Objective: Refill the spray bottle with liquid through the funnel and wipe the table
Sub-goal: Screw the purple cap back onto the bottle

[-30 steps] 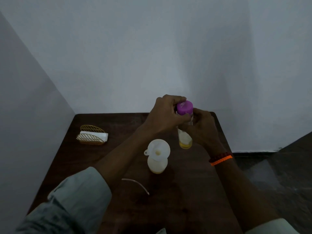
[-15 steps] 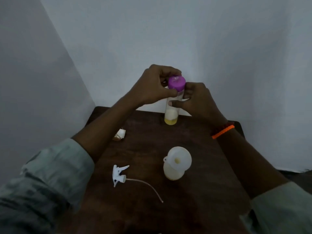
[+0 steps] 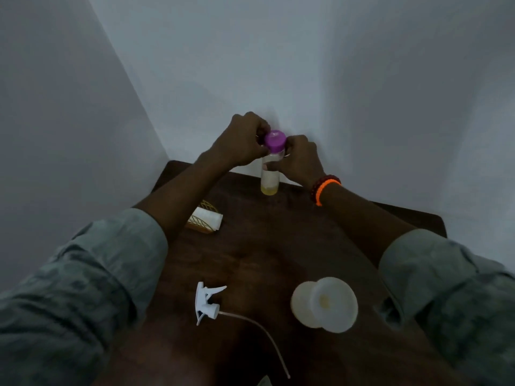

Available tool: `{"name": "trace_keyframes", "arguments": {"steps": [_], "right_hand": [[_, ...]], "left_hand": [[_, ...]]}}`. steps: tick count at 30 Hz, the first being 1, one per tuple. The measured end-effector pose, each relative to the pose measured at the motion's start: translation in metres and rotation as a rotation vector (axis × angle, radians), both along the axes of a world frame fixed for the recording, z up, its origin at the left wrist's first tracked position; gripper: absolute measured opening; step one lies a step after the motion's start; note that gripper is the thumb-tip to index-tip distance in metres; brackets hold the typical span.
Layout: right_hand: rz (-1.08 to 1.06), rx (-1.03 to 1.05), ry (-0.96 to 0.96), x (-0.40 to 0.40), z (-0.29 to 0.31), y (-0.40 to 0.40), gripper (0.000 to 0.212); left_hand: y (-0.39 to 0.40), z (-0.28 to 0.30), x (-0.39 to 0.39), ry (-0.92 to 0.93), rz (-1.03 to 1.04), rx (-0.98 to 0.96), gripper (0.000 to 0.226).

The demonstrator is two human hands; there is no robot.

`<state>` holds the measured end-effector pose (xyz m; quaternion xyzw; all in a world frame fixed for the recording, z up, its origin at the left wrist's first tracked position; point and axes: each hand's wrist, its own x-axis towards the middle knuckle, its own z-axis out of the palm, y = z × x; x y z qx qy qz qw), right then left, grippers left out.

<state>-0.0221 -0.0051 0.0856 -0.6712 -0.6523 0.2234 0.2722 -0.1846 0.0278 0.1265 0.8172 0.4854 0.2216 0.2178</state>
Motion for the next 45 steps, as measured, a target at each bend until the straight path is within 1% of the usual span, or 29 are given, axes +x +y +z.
{"name": "trace_keyframes", "arguments": {"steps": [7,14,18,24,29,31,33,35,36,38,39,40,42,45], "right_hand": [[-0.013,-0.096,0.02,-0.009,-0.044,0.041,0.069],[-0.04,-0.104,0.004,-0.016,-0.063,0.053,0.067],[-0.051,-0.104,-0.028,-0.018,-0.064,0.057,0.069],[-0.067,-0.162,-0.07,-0.014,-0.06,0.054,0.075],[-0.12,-0.177,-0.031,-0.001,-0.043,0.035,0.074],[-0.155,-0.165,-0.014,0.009,-0.034,0.022,0.069],[-0.192,-0.155,0.011,0.022,-0.027,0.001,0.063],[-0.227,-0.158,0.038,0.037,-0.019,-0.028,0.056],[-0.24,-0.162,0.05,0.045,-0.016,-0.045,0.052],[-0.258,-0.172,0.081,0.06,-0.009,-0.081,0.043],[-0.261,-0.181,0.105,0.066,-0.006,-0.1,0.038],[-0.262,-0.19,0.134,0.072,-0.003,-0.119,0.032],[-0.271,-0.213,0.176,0.079,-0.001,-0.157,0.021],[-0.291,-0.23,0.223,0.086,-0.001,-0.209,0.012]], "left_hand": [[0.036,-0.049,0.002,-0.03,-0.002,-0.003,0.041],[0.051,-0.071,-0.006,-0.023,-0.01,-0.005,0.038],[0.054,-0.072,-0.006,-0.033,0.0,-0.008,0.043],[0.047,-0.074,-0.005,-0.069,0.009,-0.031,0.052],[0.032,-0.065,-0.008,-0.012,0.105,-0.034,0.058],[0.016,-0.057,-0.009,0.015,0.17,0.023,0.055],[-0.015,-0.052,-0.01,-0.091,0.227,0.029,0.043],[-0.059,-0.054,-0.009,-0.169,0.258,-0.053,0.029],[-0.085,-0.058,-0.008,-0.196,0.246,-0.151,0.024],[-0.136,-0.069,-0.003,-0.279,0.207,-0.432,0.013],[-0.16,-0.073,0.001,-0.315,0.209,-0.562,0.011],[-0.179,-0.076,0.004,-0.338,0.224,-0.647,0.011],[-0.21,-0.082,0.01,-0.353,0.24,-0.718,0.013],[-0.239,-0.086,0.015,-0.381,0.193,-0.731,0.019]]}}
